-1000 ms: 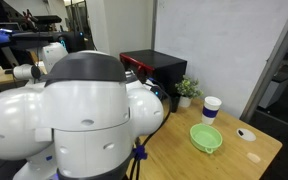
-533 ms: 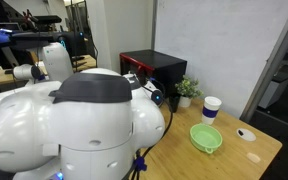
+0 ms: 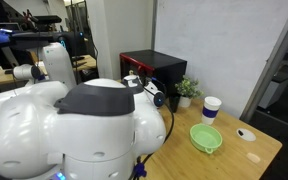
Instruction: Use the ladle to scoop some of the contents in the light green bowl into the green pot on the right
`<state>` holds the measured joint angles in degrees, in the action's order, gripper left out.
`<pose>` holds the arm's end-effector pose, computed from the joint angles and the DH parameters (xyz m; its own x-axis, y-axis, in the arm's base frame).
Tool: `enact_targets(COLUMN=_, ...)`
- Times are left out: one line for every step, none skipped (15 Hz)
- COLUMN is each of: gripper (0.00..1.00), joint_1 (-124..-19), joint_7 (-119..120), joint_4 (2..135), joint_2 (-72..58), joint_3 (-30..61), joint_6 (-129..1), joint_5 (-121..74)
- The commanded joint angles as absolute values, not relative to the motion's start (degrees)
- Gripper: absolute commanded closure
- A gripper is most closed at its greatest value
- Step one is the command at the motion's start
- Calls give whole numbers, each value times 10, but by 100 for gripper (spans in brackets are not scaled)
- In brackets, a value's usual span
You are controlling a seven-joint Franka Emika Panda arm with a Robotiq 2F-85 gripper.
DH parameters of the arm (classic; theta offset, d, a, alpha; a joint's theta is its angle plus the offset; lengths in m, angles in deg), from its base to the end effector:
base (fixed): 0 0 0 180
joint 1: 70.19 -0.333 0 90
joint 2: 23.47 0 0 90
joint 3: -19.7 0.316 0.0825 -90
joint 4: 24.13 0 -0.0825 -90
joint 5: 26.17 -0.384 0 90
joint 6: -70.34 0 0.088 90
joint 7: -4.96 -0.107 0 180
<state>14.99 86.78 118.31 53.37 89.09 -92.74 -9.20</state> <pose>0.4744 0.0115 0.1737 0.2233 0.3645 0.9040 0.9457 -0.3059 -0.1102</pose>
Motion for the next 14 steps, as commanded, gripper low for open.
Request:
enact_targets(gripper=94, joint_1=143, joint_7=886, joint_4=1162, joint_2=525, joint_3=889, joint_6=-902, joint_5=-88)
enact_targets(gripper=94, joint_1=141, joint_7=883, joint_4=1160, joint_2=516, joint_3=891, joint_6=-897, joint_5=-88)
enact_targets(gripper=94, joint_1=137, joint_7=878, joint_4=1155, joint_2=507, joint_3=894, joint_6=-888, joint_5=-89)
enact_targets(gripper=94, joint_1=134, joint_7=875, joint_4=1153, joint_2=497, joint_3=897, joint_6=-882, joint_5=-89)
enact_targets(gripper=94, joint_1=130, joint_7=872, joint_4=1150, joint_2=487, joint_3=900, joint_6=-874, joint_5=-89)
enact_targets(gripper=94, joint_1=124, joint_7=868, joint_4=1146, joint_2=474, joint_3=903, joint_6=-865, joint_5=-90)
enact_targets(gripper=94, joint_1=121, joint_7=870, joint_4=1145, joint_2=464, joint_3=905, joint_6=-859, joint_5=-89)
enact_targets(gripper=94, joint_1=117, joint_7=869, joint_4=1142, joint_2=454, joint_3=908, joint_6=-852, joint_5=-91)
enact_targets(gripper=94, joint_1=114, joint_7=872, joint_4=1141, joint_2=446, joint_3=910, joint_6=-845, joint_5=-92)
enact_targets(gripper=94, joint_1=111, joint_7=873, joint_4=1140, joint_2=436, joint_3=910, joint_6=-843, joint_5=-92)
enact_targets(gripper=94, joint_1=108, joint_7=876, joint_4=1138, joint_2=428, joint_3=911, joint_6=-839, joint_5=-93)
enact_targets(gripper=94, joint_1=105, joint_7=877, joint_4=1139, joint_2=419, joint_3=911, joint_6=-839, joint_5=-94)
enact_targets(gripper=94, joint_1=104, joint_7=880, joint_4=1139, joint_2=414, joint_3=910, joint_6=-838, joint_5=-94)
enact_targets(gripper=94, joint_1=102, joint_7=881, joint_4=1139, joint_2=407, joint_3=910, joint_6=-838, joint_5=-95)
